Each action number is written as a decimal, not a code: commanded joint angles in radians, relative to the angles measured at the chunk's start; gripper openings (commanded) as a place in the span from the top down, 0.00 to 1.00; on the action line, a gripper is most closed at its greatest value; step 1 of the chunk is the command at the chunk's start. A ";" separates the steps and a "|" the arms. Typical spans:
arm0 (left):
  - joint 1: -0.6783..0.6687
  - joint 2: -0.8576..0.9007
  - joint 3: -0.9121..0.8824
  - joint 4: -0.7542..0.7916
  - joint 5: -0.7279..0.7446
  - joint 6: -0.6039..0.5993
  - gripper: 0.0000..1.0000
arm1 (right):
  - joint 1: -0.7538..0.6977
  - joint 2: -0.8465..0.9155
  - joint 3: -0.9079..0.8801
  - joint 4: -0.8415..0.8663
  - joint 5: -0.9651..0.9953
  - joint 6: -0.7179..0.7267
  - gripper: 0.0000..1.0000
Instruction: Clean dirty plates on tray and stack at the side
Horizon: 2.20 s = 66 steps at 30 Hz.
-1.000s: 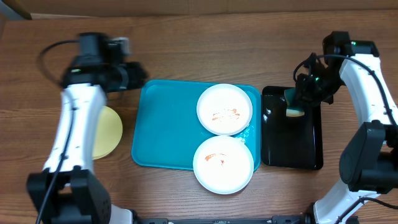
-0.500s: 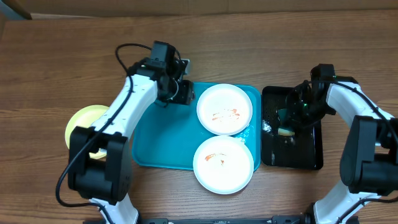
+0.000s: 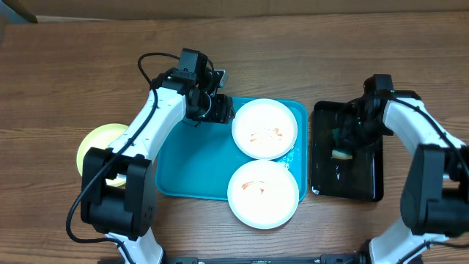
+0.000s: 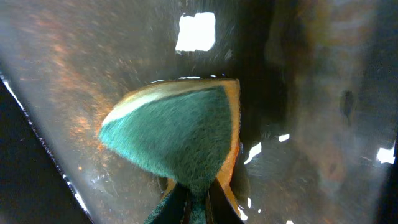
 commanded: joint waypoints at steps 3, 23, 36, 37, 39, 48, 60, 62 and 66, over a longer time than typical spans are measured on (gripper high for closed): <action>-0.002 0.008 -0.005 -0.003 0.018 -0.015 0.38 | 0.054 -0.263 -0.005 -0.005 0.191 0.023 0.96; -0.006 0.010 -0.005 -0.008 0.013 -0.014 0.35 | 0.122 -0.665 -0.334 0.177 0.148 0.092 0.96; -0.042 0.098 -0.006 0.040 -0.008 -0.011 0.37 | 0.122 -0.575 -0.334 0.154 0.131 0.089 0.96; -0.048 0.113 -0.006 0.040 -0.008 -0.011 0.37 | 0.122 -0.575 -0.334 0.154 0.131 0.089 0.96; -0.060 0.143 -0.006 0.047 -0.008 -0.011 0.36 | 0.122 -0.575 -0.334 0.152 0.130 0.090 0.96; -0.085 0.213 -0.006 0.060 -0.012 -0.011 0.60 | 0.122 -0.575 -0.334 0.148 0.113 0.090 0.96; -0.064 0.199 0.000 -0.044 -0.168 -0.042 0.96 | 0.122 -0.575 -0.334 0.161 0.049 0.089 0.96; -0.059 0.176 0.000 -0.053 -0.167 -0.042 0.96 | 0.122 -0.575 -0.334 0.185 -0.055 0.050 0.96; -0.059 0.147 0.000 -0.063 -0.165 -0.066 0.96 | 0.154 -0.575 -0.332 0.249 -0.240 -0.013 0.96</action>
